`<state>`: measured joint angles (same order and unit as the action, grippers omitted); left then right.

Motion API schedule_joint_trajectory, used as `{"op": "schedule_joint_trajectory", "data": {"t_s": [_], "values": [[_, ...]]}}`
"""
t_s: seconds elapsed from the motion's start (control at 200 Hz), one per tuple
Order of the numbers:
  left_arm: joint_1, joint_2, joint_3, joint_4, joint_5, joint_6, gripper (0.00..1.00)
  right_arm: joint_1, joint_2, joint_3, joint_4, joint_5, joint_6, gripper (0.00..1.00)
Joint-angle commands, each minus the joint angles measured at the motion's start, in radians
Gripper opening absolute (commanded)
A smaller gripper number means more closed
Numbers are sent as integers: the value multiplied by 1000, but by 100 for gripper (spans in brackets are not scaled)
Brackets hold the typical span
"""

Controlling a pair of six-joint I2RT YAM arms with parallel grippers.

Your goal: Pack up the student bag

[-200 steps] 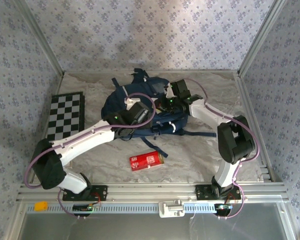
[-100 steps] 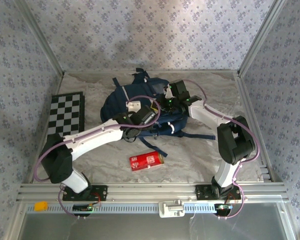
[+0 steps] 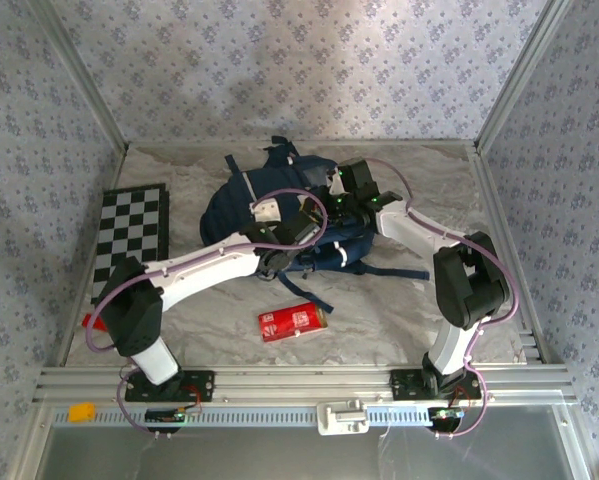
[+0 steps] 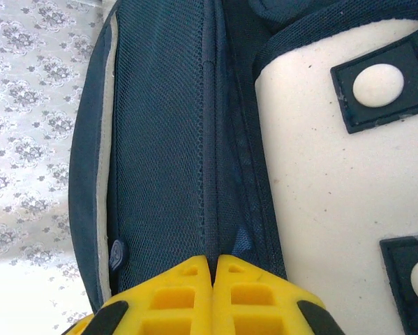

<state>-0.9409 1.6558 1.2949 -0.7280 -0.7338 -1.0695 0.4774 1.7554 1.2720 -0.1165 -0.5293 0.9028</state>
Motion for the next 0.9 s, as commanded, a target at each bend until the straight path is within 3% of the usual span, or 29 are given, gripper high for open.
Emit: {"op": "schedule_joint_trajectory", "data": {"t_s": [0.0, 0.155, 0.33, 0.44, 0.63, 0.9], "values": [[21, -40, -23, -95, -81, -46, 95, -15, -21, 32, 55, 0, 13, 0], [25, -91, -49, -109, -58, -4, 79, -13, -6, 37, 59, -1, 13, 0], [28, -118, -75, -38, 42, 105, 61, -11, -3, 39, 61, 2, 13, 0], [30, -89, -37, -25, 126, 125, 60, -11, 0, 44, 57, 4, 10, 0], [36, -29, 13, -31, 142, 120, 58, -10, 9, 47, 60, 3, 16, 0], [79, -44, -8, 24, 194, 175, 27, -13, 10, 44, 45, 9, 0, 0]]}}
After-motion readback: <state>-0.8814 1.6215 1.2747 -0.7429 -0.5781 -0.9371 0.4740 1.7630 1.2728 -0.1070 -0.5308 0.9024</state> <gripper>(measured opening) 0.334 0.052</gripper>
